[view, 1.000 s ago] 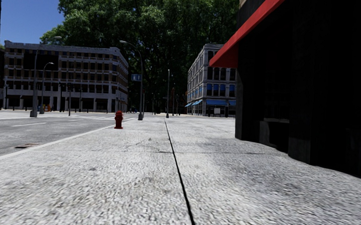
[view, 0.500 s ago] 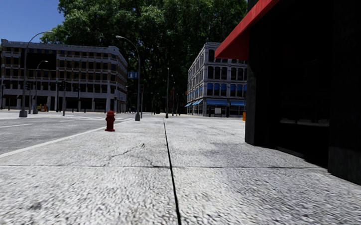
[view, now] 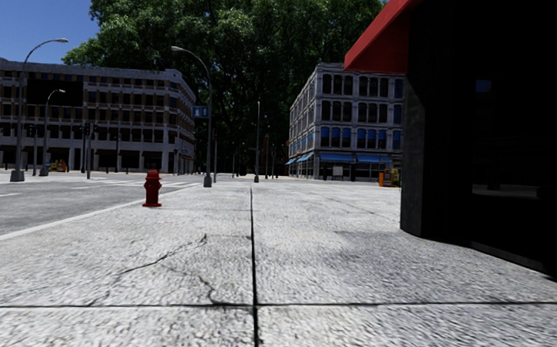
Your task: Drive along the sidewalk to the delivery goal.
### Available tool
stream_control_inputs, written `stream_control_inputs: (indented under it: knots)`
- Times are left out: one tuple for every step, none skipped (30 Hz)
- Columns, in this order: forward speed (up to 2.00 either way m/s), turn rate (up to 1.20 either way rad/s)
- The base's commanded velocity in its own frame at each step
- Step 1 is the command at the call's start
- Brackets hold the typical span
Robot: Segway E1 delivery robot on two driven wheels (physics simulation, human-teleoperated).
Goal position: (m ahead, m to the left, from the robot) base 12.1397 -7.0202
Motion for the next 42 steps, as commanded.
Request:
stream_control_inputs:
  knots:
    - [2.0, 0.0]
    - [2.0, 0.0]
    - [2.0, 0.0]
    - [2.0, 0.0]
    - [2.0, 0.0]
    - [2.0, 0.0]
    - [2.0, 0.0]
    - [2.0, 0.0]
    - [2.0, 0.0]
    - [2.0, 0.0]
    - [2.0, 0.0]
    - [2.0, 0.0]
    - [2.0, 0.0]
    - [2.0, 0.0]
    - [2.0, 0.0]
    - [2.0, 0.0]
    - [2.0, 0.0]
    - [2.0, 0.0]
    - [2.0, 0.0]
    - [2.0, 0.0]
    - [2.0, 0.0]
    - [2.0, 0.0]
    - [2.0, 0.0]
    - [2.0, 0.0]
    - [2.0, -0.19]
    - [2.0, -0.26]
    - [2.0, -0.28]
    - [2.0, -0.28]
    - [2.0, -0.28]
    - [2.0, -0.28]
    - [2.0, -0.28]
    - [2.0, -0.28]
    - [2.0, -0.28]
    - [2.0, -0.28]
    - [2.0, -0.28]
    - [2.0, -0.29]
    - [2.0, -0.29]
    - [2.0, -0.29]
    - [2.0, -0.29]
    - [2.0, -0.29]
    - [2.0, -0.29]
    - [2.0, -0.29]
